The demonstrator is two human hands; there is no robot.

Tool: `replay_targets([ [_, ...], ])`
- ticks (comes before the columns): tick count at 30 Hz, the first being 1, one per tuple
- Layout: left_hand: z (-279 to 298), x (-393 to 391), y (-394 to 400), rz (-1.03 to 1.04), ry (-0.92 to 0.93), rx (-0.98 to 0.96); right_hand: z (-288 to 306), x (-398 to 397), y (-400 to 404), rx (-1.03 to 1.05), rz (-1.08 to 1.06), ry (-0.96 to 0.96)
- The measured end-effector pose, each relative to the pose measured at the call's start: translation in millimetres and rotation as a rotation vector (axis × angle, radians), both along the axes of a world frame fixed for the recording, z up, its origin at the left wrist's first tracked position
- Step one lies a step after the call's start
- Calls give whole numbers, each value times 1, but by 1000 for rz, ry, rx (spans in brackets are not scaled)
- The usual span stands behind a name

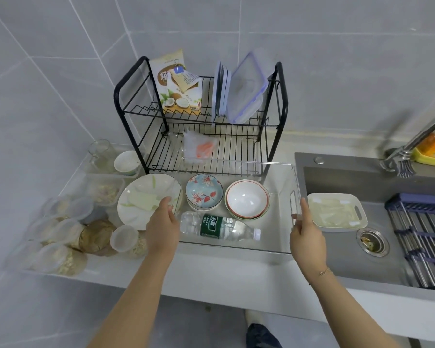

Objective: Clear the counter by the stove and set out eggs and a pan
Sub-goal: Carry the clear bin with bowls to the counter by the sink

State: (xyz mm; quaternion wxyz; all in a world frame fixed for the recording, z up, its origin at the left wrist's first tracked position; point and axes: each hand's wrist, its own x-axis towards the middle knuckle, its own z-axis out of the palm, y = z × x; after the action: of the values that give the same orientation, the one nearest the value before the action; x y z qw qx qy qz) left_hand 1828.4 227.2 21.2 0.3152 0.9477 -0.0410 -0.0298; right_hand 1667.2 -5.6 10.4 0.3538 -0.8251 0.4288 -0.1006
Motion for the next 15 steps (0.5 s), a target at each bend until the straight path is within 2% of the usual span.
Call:
replay_targets([
  [3, 4, -2, 5, 15, 69, -81, 5, -6, 0, 116, 24, -6],
  [5, 8, -12, 12, 21, 48, -160, 13, -17, 8, 142, 44, -15],
  [8, 19, -48, 28, -24, -50, -310, 26, -42, 34, 92, 51, -134],
  [10, 27, -76, 38, -28, -34, -422, 33, -58, 52, 81, 35, -237],
  [13, 36, -111, 57, -74, -54, -391, 53, -80, 82, 254, 25, -357],
  [15, 41, -125, 66, -134, -36, -395, 67, -93, 101, 331, 108, -393],
])
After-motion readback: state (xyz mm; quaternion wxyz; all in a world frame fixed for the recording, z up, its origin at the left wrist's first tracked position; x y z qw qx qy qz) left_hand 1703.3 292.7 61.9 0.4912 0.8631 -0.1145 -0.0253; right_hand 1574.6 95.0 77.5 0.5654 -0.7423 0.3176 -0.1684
